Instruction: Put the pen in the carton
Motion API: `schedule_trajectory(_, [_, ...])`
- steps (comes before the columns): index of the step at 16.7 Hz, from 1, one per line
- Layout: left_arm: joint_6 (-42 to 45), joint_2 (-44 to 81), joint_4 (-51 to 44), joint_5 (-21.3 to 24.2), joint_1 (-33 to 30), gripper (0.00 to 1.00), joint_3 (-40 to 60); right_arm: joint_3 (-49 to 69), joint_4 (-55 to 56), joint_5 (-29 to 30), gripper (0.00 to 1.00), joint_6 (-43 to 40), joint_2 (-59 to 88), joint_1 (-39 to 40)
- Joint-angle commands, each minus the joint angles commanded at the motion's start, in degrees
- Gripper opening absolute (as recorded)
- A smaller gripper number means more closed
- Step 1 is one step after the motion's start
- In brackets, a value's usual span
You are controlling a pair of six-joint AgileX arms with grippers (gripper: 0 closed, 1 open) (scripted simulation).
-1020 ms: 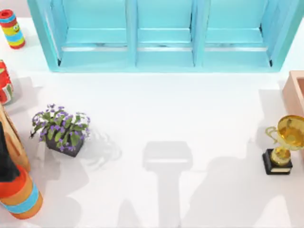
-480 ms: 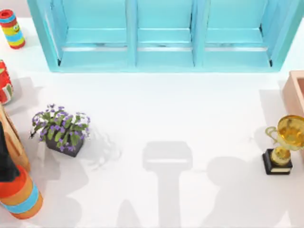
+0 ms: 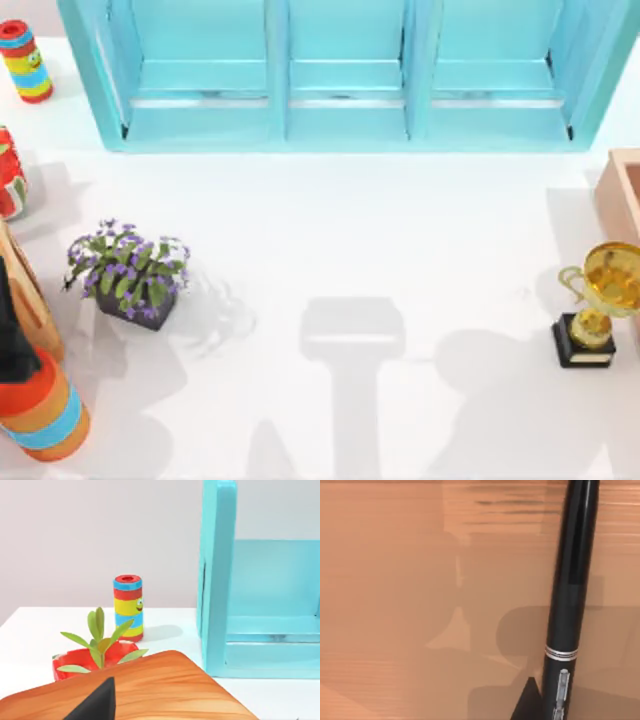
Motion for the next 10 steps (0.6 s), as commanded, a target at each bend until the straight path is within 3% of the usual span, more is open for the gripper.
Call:
schedule_trajectory(4, [0.00,0.00,0.00,0.00,0.00,1.00,0.00,0.00,0.00,0.00,0.98,0.00,0.00,0.00])
schedule_trajectory(10, [0.00,0.00,0.00,0.00,0.00,1.00,0.00,0.00,0.00,0.00,1.00,0.00,0.00,0.00])
